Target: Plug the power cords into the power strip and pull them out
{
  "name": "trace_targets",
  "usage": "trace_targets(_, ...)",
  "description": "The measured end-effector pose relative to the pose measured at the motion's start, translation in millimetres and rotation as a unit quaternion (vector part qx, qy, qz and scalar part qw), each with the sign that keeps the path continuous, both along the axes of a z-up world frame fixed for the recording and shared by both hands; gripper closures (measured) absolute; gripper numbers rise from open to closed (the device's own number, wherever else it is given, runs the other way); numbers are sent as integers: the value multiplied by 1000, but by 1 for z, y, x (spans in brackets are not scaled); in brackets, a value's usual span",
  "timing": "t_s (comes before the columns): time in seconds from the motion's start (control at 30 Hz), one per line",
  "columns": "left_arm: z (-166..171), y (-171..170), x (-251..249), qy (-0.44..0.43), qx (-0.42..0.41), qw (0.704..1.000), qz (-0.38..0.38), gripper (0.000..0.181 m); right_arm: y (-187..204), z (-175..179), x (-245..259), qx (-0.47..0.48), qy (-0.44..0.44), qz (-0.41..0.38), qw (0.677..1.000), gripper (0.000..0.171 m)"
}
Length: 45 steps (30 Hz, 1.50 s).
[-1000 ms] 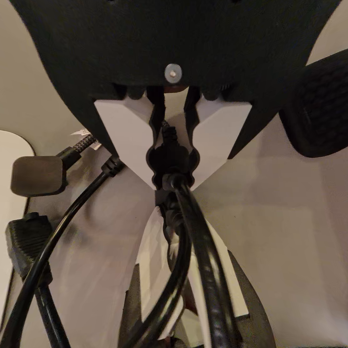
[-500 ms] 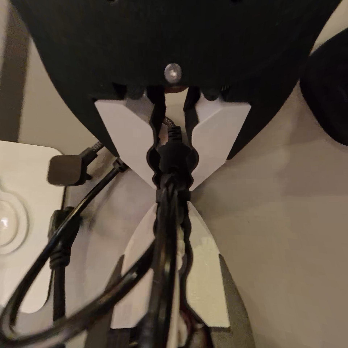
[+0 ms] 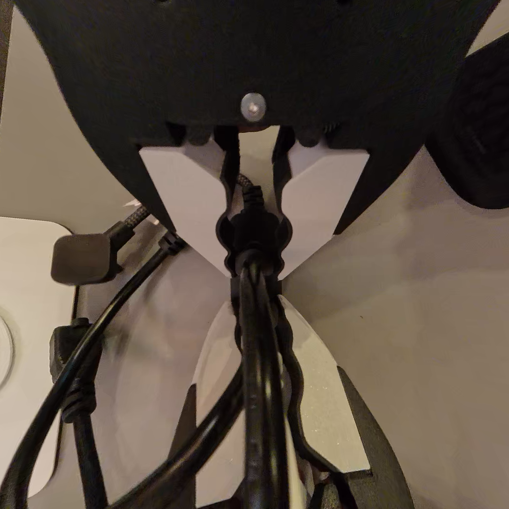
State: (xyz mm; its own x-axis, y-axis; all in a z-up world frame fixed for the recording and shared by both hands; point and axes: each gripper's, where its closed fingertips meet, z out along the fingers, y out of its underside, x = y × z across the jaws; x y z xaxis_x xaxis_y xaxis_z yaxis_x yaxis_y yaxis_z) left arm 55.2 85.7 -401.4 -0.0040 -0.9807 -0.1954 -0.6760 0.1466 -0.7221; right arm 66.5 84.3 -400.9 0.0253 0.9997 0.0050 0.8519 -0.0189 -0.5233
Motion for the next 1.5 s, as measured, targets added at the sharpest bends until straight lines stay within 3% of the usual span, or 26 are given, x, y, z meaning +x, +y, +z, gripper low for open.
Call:
trace_targets(0.2,-2,-2,-5,-16,-22,1000,-4,118,-2,0,-4,6,57,-1,998,148)
trace_targets(0.23,-1,-5,-1,-27,-32,999,-6,118,-3,0,-4,7,60,0,998,148)
trace_targets(0.3,-5,-2,2,-11,-5,1000,-1,137,-4,0,-5,17,59,12,998,148)
trace_targets(0.53,-8,-5,5,-9,-15,1000,-12,140,-6,0,-4,17,43,20,999,148)
trace_targets(0.7,-8,-5,7,-6,-24,1000,-10,141,-5,0,6,59,-53,21,997,140)
trace_targets(0.77,-10,-5,6,2,-24,1000,-13,141,-3,-1,8,66,-75,17,995,144)
trace_targets(0.9,-23,-2,-2,49,6,999,-13,135,-5,-2,9,41,-84,25,995,148)
trace_targets(1.2,-25,-3,-4,76,-8,997,-10,137,-6,-3,9,33,-101,48,993,149)
trace_targets(1.5,-26,-3,-4,87,-21,996,2,136,-6,-1,11,129,-161,74,976,149)
